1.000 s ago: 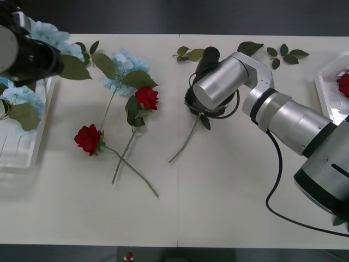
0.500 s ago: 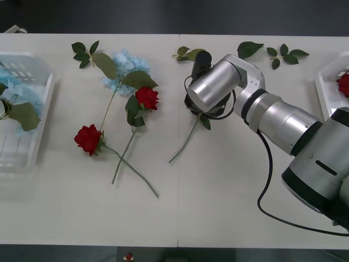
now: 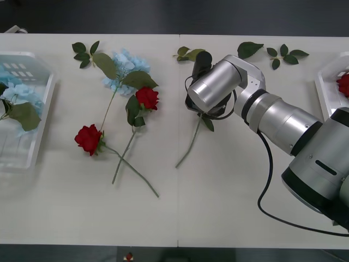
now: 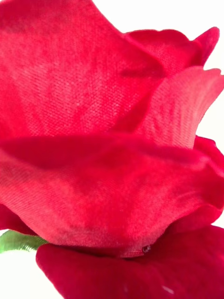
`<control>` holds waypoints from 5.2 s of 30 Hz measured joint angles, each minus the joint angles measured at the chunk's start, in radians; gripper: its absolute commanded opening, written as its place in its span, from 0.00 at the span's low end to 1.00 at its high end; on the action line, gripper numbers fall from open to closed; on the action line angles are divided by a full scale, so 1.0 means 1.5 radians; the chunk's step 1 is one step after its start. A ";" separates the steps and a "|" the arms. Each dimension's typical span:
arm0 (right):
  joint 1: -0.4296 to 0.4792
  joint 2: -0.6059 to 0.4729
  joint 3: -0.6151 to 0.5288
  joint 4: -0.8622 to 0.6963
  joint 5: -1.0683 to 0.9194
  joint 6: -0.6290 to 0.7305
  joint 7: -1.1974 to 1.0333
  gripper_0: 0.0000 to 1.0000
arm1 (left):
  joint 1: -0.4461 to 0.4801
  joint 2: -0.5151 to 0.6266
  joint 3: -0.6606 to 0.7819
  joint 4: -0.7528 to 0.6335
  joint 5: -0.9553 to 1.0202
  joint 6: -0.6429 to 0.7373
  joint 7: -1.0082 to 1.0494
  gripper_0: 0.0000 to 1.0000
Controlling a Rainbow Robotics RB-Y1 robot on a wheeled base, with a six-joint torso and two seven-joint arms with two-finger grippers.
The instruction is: Put the red flowers into the right box and the blue flowers into the left box
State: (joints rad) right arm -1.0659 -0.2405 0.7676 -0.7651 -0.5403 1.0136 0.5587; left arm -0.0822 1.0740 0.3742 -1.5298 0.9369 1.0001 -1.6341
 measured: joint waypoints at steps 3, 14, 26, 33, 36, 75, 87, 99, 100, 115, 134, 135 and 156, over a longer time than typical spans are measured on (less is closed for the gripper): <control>0.000 0.000 0.000 0.000 0.000 0.000 0.000 0.00 | 0.000 -0.029 -0.011 0.035 -0.004 -0.050 -0.029 0.00; 0.000 -0.107 -0.004 -0.137 -0.083 0.078 0.021 0.00 | 0.000 -0.062 -0.082 0.107 -0.014 -0.106 -0.091 0.00; 0.022 -0.426 -0.005 -0.319 -0.266 0.114 0.171 0.00 | -0.001 -0.062 -0.087 0.107 -0.001 -0.106 -0.091 0.61; 0.129 -0.592 -0.082 -0.356 -0.362 0.074 0.367 0.00 | -0.001 -0.062 -0.074 0.076 0.033 -0.014 -0.091 0.85; 0.189 -0.627 -0.156 -0.355 -0.368 0.068 0.446 0.00 | -0.001 -0.062 -0.029 0.025 0.072 0.091 -0.091 0.85; 0.254 -0.622 -0.163 -0.099 -0.200 -0.180 0.596 1.00 | -0.083 -0.315 -0.238 -0.257 -0.204 0.298 0.442 1.00; 0.254 -0.623 -0.164 -0.204 -0.285 -0.086 0.596 1.00 | -0.098 -0.363 -0.299 -0.332 -0.406 0.410 0.665 1.00; 0.327 -0.692 -0.202 -0.483 -0.476 -0.065 0.594 1.00 | -0.128 -0.426 -0.402 -0.276 -0.526 0.384 0.759 1.00; 0.346 -0.701 -0.220 -0.515 -0.498 -0.073 0.594 1.00 | -0.128 -0.435 -0.403 -0.267 -0.539 0.376 0.759 1.00; 0.638 -0.855 -0.407 -0.876 -0.738 -0.267 0.755 1.00 | -0.128 -0.471 -0.467 -0.123 -0.637 0.245 0.760 1.00; 0.985 -0.855 -0.692 -0.915 -1.251 -0.179 1.369 1.00 | -0.128 -0.476 -0.467 -0.096 -0.652 0.216 0.760 0.00; 0.988 -0.855 -0.696 -0.909 -1.270 -0.161 1.401 1.00 | -0.128 -0.476 -0.467 -0.096 -0.652 0.216 0.760 0.00; 0.989 -0.844 -0.700 -0.835 -1.423 -0.008 1.442 1.00 | -0.128 -0.443 -0.375 -0.320 -0.448 0.393 0.759 0.00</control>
State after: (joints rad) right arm 0.4181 -1.5063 -0.2826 -2.0178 -2.6742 1.0013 2.7219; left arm -0.2741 0.4092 -0.1876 -2.0100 0.2655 1.5897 -0.4952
